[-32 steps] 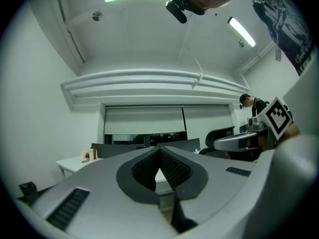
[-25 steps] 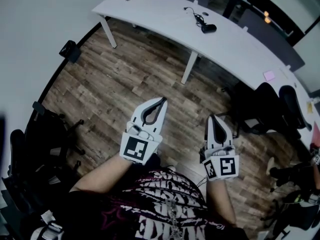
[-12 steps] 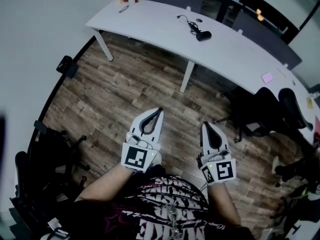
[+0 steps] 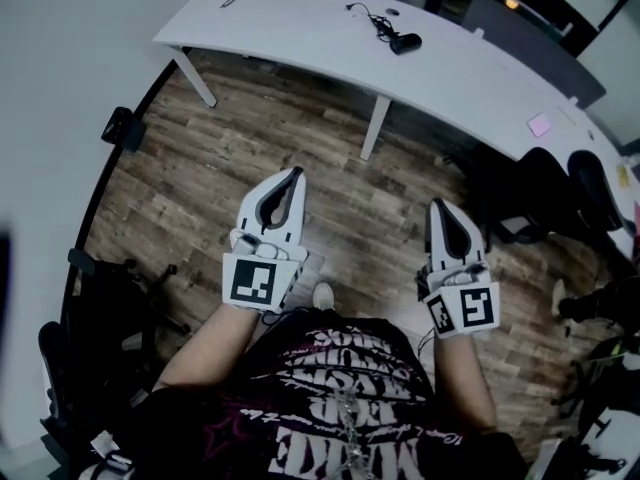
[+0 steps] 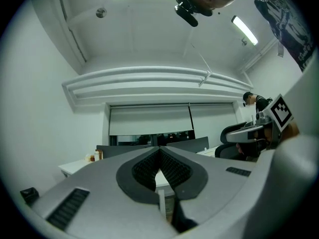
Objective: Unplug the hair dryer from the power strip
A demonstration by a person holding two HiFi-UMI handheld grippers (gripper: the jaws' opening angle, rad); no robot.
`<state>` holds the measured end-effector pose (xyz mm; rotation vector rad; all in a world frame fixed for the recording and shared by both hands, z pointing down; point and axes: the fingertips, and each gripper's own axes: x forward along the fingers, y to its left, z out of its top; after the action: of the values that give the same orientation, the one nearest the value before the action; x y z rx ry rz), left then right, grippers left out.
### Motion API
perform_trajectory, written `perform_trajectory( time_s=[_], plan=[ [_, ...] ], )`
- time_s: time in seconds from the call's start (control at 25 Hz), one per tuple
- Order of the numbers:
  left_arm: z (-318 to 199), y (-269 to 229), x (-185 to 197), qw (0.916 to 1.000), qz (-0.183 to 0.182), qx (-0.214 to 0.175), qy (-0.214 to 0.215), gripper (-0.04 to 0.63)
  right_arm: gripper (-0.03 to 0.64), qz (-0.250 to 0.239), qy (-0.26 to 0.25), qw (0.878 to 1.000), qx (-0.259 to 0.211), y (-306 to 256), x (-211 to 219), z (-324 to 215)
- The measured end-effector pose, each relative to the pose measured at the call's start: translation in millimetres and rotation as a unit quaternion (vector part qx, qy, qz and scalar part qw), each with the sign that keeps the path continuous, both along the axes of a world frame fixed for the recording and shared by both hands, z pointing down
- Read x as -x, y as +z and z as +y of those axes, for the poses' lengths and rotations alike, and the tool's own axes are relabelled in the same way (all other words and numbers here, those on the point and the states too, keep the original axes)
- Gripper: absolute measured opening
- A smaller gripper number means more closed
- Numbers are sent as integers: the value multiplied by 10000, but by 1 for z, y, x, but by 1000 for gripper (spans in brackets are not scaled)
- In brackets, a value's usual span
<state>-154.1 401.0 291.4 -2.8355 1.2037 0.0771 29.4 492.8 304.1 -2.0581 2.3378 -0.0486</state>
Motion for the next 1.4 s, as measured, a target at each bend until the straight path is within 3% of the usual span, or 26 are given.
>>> perform_trajectory(
  time_s=[0.28, 0.76, 1.08, 1.4],
  plan=[
    [-18, 20, 19, 9998, -63, 149, -71, 25, 32, 91, 173, 9996, 210, 7, -3, -6],
    [-33, 37, 11, 9989, -51, 463, 11, 25, 32, 81, 191, 9987, 458, 24, -8, -17],
    [-51, 36, -2, 9991, -110, 400, 124, 25, 32, -11, 365, 9975, 602, 35, -30, -19],
    [-52, 27, -10, 9991, 61, 385, 153, 25, 32, 36, 363, 9980, 523, 30, -37, -31]
  ],
)
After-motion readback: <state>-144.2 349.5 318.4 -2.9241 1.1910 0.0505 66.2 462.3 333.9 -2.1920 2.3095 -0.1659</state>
